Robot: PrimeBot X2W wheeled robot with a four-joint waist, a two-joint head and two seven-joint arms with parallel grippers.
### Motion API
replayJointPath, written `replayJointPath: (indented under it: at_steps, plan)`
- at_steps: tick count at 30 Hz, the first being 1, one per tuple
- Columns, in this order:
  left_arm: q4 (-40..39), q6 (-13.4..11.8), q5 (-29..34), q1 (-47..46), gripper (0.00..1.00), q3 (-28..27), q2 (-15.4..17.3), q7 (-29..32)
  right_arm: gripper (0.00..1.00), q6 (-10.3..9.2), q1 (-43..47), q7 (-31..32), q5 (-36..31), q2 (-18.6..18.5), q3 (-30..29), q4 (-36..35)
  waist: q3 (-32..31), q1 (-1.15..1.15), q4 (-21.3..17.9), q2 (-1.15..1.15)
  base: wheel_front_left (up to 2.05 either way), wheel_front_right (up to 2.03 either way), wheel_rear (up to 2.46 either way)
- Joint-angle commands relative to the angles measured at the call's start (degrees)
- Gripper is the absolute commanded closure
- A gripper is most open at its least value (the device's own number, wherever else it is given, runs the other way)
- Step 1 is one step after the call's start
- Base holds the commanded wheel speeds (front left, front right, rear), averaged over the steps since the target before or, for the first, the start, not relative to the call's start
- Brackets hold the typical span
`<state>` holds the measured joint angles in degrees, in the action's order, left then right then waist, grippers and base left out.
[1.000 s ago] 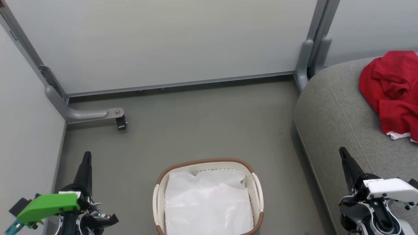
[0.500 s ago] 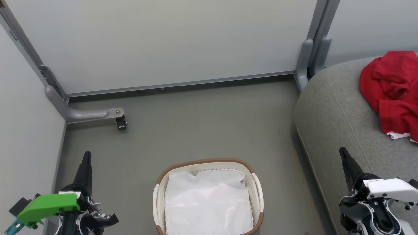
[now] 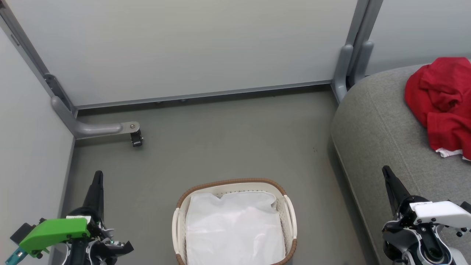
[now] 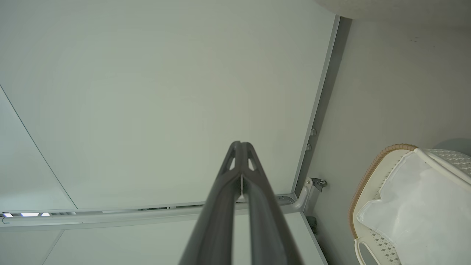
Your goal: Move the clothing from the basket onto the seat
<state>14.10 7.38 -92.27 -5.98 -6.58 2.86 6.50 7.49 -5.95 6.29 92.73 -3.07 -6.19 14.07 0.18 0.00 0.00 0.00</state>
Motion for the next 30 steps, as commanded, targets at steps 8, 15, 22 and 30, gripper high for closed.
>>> replayJointPath:
  at_steps: [8,15,22,30]
  plan:
    - [-0.10,0.32,-0.26,-0.57,1.00,-0.09,0.01,0.27,1.00,0.00,-0.42,0.19,-0.13,-0.14,-0.17,-0.18,0.00,0.00,0.00,0.00,0.00,0.00,0.00]
    - [-0.10,0.32,-0.27,-0.56,1.00,-0.09,0.01,0.27,1.00,0.00,-0.43,0.23,-0.18,-0.11,-0.21,-0.17,0.00,0.00,0.00,0.00,0.00,0.00,0.00]
    - [-0.11,0.32,-0.27,-0.56,1.00,-0.09,0.01,0.27,1.00,0.00,-0.43,0.25,-0.23,-0.08,-0.24,-0.17,0.00,0.00,0.00,0.00,0.00,0.00,0.00]
    - [-0.11,0.32,-0.27,-0.56,1.00,-0.08,0.01,0.27,1.00,0.00,-0.43,0.27,-0.27,-0.06,-0.28,-0.17,0.00,0.00,0.00,0.00,0.00,0.00,0.00]
